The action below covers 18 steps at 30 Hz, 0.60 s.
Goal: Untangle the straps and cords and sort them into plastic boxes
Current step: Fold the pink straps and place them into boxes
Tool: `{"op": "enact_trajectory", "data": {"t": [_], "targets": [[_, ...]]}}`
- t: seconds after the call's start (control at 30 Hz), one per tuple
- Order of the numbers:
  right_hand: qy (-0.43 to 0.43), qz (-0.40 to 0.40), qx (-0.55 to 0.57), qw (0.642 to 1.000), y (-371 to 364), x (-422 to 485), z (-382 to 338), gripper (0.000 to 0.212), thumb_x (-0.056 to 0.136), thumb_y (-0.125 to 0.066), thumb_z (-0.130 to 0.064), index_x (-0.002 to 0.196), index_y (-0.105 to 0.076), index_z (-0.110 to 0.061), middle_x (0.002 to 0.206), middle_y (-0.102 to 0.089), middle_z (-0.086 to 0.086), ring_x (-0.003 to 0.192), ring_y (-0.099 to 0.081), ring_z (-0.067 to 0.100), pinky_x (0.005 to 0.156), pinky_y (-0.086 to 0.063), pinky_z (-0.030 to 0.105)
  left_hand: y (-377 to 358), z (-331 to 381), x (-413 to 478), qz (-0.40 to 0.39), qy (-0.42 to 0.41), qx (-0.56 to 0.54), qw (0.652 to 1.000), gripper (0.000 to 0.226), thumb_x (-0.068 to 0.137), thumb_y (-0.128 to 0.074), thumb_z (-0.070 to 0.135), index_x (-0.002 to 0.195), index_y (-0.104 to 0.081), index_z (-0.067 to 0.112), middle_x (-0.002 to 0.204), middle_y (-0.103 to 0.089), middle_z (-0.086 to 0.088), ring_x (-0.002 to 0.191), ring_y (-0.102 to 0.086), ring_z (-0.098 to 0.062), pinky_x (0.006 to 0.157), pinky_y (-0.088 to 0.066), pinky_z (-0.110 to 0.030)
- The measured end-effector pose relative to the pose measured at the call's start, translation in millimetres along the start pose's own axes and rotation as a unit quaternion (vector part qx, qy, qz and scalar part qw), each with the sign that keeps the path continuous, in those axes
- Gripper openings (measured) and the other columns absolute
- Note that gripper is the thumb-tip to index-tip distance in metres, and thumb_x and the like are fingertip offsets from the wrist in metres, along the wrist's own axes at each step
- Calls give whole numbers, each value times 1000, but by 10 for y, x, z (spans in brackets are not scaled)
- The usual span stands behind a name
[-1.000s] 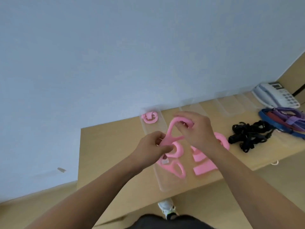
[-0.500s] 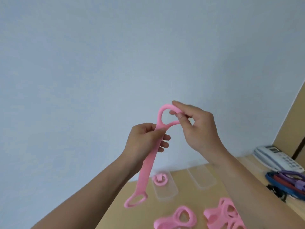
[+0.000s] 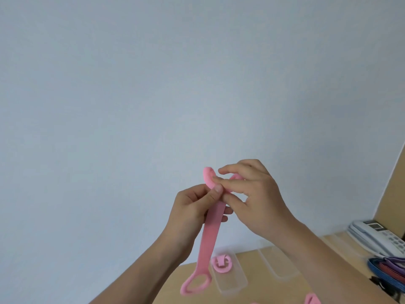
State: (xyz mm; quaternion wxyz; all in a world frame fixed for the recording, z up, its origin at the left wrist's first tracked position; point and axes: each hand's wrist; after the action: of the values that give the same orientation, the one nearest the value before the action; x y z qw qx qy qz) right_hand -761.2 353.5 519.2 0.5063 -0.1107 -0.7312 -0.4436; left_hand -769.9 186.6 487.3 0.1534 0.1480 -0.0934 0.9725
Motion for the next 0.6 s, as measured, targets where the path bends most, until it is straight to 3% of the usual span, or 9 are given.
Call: {"op": "enact_trajectory", "data": {"t": [0.13, 0.2, 0.3, 0.43, 0.6], "targets": [[-1, -67, 13, 998, 54, -56, -6, 30, 91, -60, -10, 115, -75, -19, 124, -63, -3, 108, -50, 19, 89, -47, 28, -85, -23, 4, 3, 2, -13, 1000, 36, 101, -62, 37, 103, -77, 5, 103, -77, -19, 90, -76, -30, 85, -63, -44], [-22, -86, 54, 995, 91, -73, 33, 31, 94, -57, -10, 118, -74, -20, 128, -62, -4, 114, -50, 14, 94, -43, 21, -136, -33, 3, 19, 7, -12, 1000, 34, 98, -61, 36, 102, -79, 7, 99, -78, -16, 88, -76, -29, 81, -63, -40], [-68, -58, 114, 989, 126, -54, 103, 32, 88, -68, -3, 116, -75, -19, 122, -67, -8, 115, -58, 8, 96, -47, 19, -221, -61, 13, 50, -10, 20, 998, 26, 101, -60, 30, 100, -82, 16, 93, -78, -11, 83, -75, -24, 76, -62, -33], [-85, -36, 126, 988, 195, 38, 278, 32, 79, -76, -1, 109, -74, -12, 107, -71, -9, 98, -61, 3, 85, -45, 9, -380, -92, 87, 96, -36, 41, 994, 24, 98, -62, 32, 104, -82, 20, 97, -80, -9, 82, -75, -18, 78, -63, -34], [-66, -77, 137, 985, 277, 92, 512, 26, 86, -75, -10, 112, -76, -16, 121, -68, -7, 111, -59, 3, 94, -43, 10, -583, -100, 219, 129, -52, 61, 988, 26, 98, -60, 34, 102, -83, 23, 100, -80, -4, 87, -73, -16, 87, -63, -42]]}}
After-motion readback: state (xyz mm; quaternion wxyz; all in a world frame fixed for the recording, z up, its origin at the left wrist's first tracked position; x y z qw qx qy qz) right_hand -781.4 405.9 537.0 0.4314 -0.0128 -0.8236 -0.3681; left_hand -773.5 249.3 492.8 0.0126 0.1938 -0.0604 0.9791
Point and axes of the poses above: each hand's wrist, its own x-axis towards the middle knuckle, its own y-axis out of the back of the hand, z = x × y
